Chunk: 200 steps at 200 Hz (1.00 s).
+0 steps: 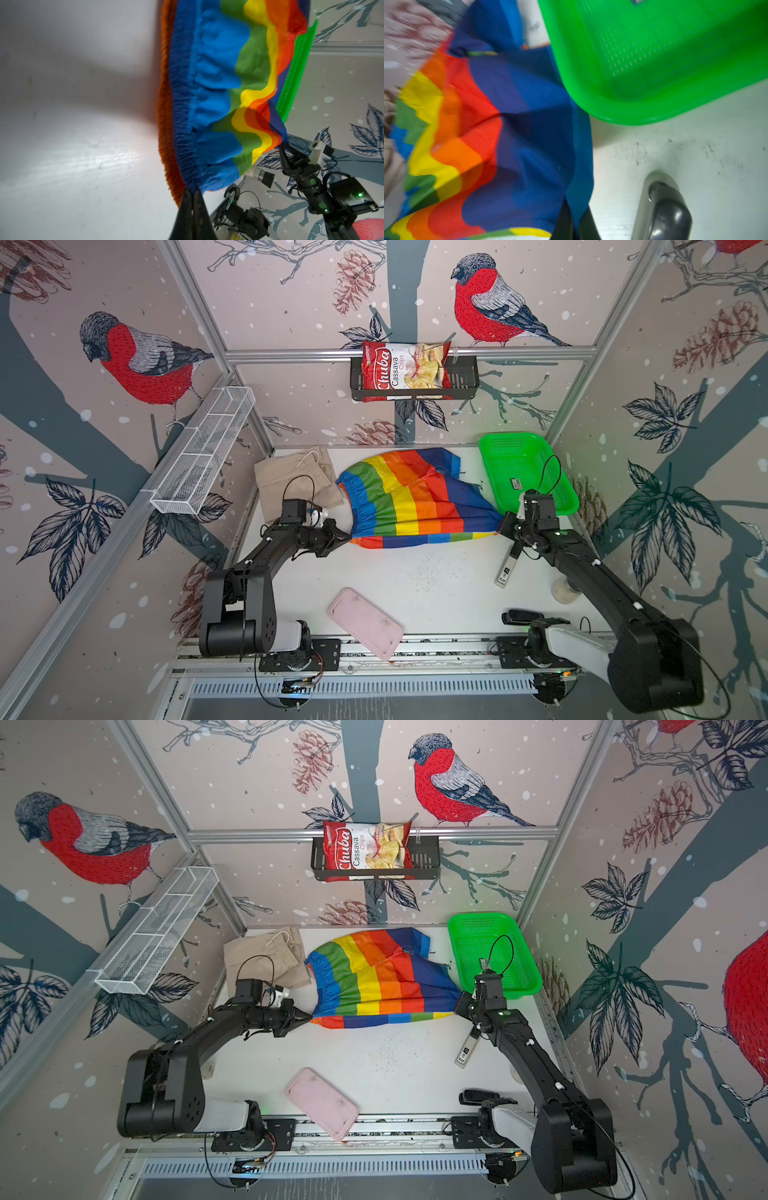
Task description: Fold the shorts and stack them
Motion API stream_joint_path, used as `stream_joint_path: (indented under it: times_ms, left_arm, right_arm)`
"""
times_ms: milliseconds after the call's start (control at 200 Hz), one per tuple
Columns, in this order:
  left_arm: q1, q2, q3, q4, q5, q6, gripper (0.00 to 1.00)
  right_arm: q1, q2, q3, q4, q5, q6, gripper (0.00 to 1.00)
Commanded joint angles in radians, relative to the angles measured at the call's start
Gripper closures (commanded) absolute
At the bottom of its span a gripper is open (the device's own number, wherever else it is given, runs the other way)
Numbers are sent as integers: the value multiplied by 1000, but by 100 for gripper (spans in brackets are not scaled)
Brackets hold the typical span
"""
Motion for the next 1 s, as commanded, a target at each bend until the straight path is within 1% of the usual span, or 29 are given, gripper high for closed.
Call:
stream_joint_path:
  times_ms: [0, 85, 120, 195, 215, 235, 260, 320, 450, 505, 565, 650, 715, 730, 790, 876, 996]
  left_arm:
    - [-1, -19, -63, -85, -78, 61, 100]
    - [-31, -22, -79, -84, -69, 43, 99]
    - [-43, -19, -74, -99, -88, 43, 88]
    - [-56, -18, -66, -130, -109, 47, 53]
    - [-59, -20, -61, -139, -109, 49, 46]
    - [-59, -23, -57, -152, -112, 52, 41]
    - [-59, -27, -47, -170, -116, 56, 37]
    - [-59, -47, -19, -208, -129, 64, 32]
    - [-58, -99, 67, -276, -194, 71, 26]
    - [-59, -101, 108, -280, -230, 71, 25]
    - [-60, -85, 149, -270, -273, 65, 25]
    - [-67, -43, 199, -224, -309, 46, 26]
    - [-92, -11, 225, -174, -319, 27, 29]
    - [-99, -1, 230, -166, -327, 23, 29]
    - [-124, 49, 257, -145, -357, 19, 29]
    - [-129, 130, 289, -114, -353, 7, 30]
    - [-132, 206, 321, -69, -374, -7, 30]
  right_arm:
    - [-1, 25, -13, -64, 76, 2, 86]
    - [-1, 29, -28, -66, 61, 11, 76]
    - [-1, 26, -29, -71, 58, 11, 68]
    - [-2, 12, -4, -98, 61, -2, 50]
    - [-3, 8, 11, -113, 69, -8, 44]
    - [-3, 3, 29, -129, 80, -14, 40]
    - [-3, -4, 55, -158, 96, -23, 37]
    - [-2, -24, 120, -194, 128, -40, 33]
    - [11, -60, 202, -171, 126, -45, 29]
    - [43, -53, 214, -139, 121, -37, 30]
    - [102, -24, 221, -100, 149, -38, 32]
    - [176, 45, 234, -53, 176, -39, 36]
    - [221, 97, 238, -12, 185, -54, 36]
    - [229, 129, 237, -6, 190, -56, 37]
    - [247, 201, 231, 24, 199, -58, 36]
    - [265, 299, 214, 65, 199, -52, 36]
    - [299, 381, 163, 129, 188, -27, 36]
